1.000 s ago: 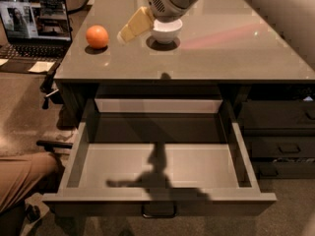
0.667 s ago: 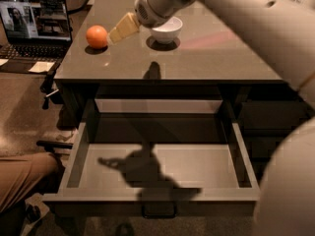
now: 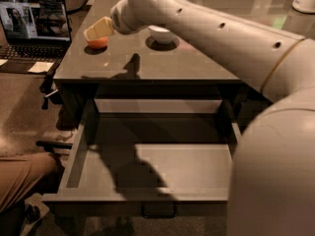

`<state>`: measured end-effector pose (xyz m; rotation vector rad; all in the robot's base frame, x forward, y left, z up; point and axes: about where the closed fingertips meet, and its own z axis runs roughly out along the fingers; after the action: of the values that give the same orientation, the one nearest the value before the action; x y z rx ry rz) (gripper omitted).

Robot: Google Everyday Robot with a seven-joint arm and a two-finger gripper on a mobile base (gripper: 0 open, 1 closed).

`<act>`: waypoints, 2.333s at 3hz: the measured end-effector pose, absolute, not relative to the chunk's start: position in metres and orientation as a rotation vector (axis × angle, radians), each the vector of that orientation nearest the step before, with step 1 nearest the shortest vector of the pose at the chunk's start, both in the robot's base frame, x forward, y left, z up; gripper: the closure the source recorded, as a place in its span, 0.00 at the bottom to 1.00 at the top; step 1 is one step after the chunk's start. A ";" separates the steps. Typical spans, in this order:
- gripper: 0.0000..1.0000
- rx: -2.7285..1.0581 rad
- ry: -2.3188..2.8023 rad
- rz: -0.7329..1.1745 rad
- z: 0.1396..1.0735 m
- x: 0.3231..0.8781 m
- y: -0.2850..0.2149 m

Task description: Place orange into top drawer

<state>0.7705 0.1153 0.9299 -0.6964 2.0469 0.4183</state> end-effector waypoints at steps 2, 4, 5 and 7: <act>0.00 -0.664 1.960 0.441 0.935 0.792 0.157; 0.00 -0.664 1.919 0.481 0.905 0.825 0.150; 0.00 -0.694 1.890 0.505 0.895 0.841 0.153; 0.00 -0.785 1.852 0.573 0.881 0.858 0.180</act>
Offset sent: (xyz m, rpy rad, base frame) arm 0.0186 0.0327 0.0032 0.0423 -0.0579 -0.0051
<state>0.8579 0.1795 0.8810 -0.7849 1.8519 0.5726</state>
